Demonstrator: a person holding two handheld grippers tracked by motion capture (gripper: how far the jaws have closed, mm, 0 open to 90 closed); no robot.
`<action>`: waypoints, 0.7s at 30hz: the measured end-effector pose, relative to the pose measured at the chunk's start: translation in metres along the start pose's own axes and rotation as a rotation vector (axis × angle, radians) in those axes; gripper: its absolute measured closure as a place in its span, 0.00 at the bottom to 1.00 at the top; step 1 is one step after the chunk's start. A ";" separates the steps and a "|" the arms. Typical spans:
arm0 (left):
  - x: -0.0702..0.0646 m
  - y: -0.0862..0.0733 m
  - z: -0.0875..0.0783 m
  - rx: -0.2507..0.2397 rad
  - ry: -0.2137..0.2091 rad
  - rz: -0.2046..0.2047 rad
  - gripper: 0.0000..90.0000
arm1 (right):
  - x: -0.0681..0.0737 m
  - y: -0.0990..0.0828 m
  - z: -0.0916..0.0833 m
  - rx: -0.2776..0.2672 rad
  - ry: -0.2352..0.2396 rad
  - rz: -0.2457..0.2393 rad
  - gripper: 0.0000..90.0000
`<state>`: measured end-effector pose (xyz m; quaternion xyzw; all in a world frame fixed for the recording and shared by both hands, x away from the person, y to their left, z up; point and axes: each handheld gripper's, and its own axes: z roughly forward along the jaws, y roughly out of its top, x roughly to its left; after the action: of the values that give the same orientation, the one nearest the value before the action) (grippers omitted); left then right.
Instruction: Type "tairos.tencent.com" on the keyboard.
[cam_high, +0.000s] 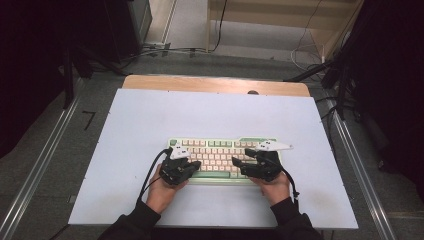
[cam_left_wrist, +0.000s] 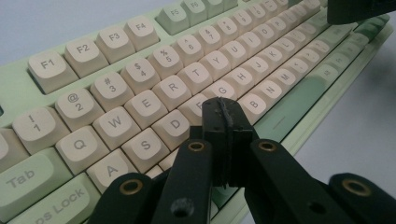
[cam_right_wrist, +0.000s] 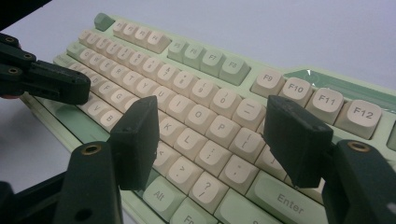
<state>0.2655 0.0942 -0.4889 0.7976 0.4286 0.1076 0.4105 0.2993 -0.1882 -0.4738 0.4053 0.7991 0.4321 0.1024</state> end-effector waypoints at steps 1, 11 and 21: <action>0.000 0.000 0.001 0.005 0.000 -0.002 1.00 | 0.000 0.000 0.000 0.000 0.000 -0.001 0.38; 0.007 0.004 -0.011 -0.091 0.004 -0.045 0.76 | -0.001 0.000 -0.001 -0.002 0.000 0.003 0.39; 0.019 0.004 -0.021 -0.173 0.078 -0.118 0.43 | 0.002 0.002 0.001 -0.009 0.011 -0.013 0.52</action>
<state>0.2688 0.1190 -0.4758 0.7278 0.4798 0.1505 0.4663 0.2992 -0.1856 -0.4721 0.3975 0.8001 0.4374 0.1027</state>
